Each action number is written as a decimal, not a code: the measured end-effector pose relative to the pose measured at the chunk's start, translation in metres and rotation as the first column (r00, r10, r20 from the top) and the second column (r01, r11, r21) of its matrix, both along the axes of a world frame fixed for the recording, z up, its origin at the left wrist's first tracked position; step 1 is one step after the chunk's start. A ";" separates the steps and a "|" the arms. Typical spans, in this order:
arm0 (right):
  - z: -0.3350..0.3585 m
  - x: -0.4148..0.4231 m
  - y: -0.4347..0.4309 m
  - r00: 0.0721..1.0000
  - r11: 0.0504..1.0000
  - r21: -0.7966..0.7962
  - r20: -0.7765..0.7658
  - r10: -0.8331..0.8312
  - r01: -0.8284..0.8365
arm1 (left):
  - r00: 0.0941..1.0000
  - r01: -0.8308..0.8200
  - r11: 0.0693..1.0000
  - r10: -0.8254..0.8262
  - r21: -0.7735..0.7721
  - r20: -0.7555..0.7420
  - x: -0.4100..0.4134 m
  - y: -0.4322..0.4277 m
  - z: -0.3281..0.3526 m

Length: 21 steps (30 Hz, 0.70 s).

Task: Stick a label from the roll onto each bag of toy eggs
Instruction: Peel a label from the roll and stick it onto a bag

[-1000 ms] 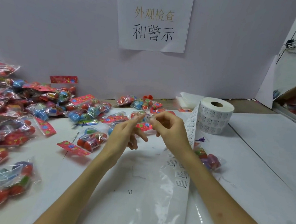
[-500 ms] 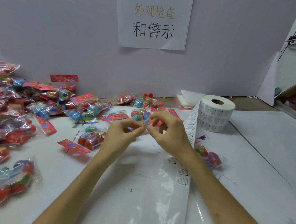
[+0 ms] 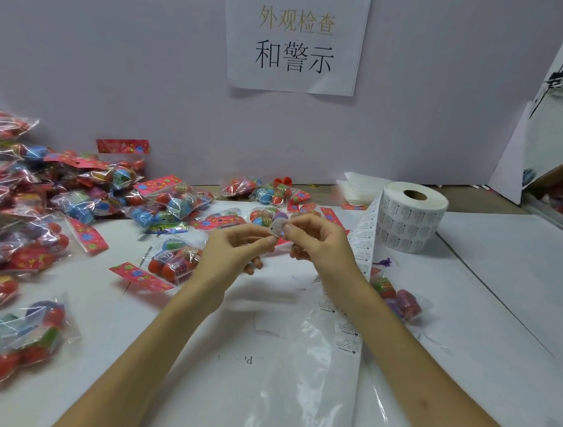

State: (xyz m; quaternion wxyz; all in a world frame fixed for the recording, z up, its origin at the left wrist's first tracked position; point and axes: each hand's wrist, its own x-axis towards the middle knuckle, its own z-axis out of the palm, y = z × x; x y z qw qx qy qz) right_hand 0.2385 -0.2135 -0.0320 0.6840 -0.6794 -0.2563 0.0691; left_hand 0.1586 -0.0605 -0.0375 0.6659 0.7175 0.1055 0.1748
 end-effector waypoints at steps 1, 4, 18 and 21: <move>0.000 -0.001 0.000 1.000 1.000 0.002 0.003 -0.006 0.006 | 1.000 0.007 1.000 -0.007 0.016 -0.006 0.000 -0.001 0.000; 0.002 -0.003 0.000 1.000 1.000 0.023 0.000 0.000 0.000 | 1.000 -0.008 0.999 0.008 0.045 0.002 -0.001 -0.002 0.002; 0.001 0.000 0.002 0.979 0.997 -0.065 -0.203 0.034 -0.048 | 0.816 -0.199 0.595 0.541 0.779 -0.204 0.001 0.021 -0.010; -0.001 0.000 0.003 0.979 0.994 -0.097 -0.199 0.040 -0.060 | 0.851 -0.239 0.645 0.499 0.726 -0.164 0.000 0.020 -0.008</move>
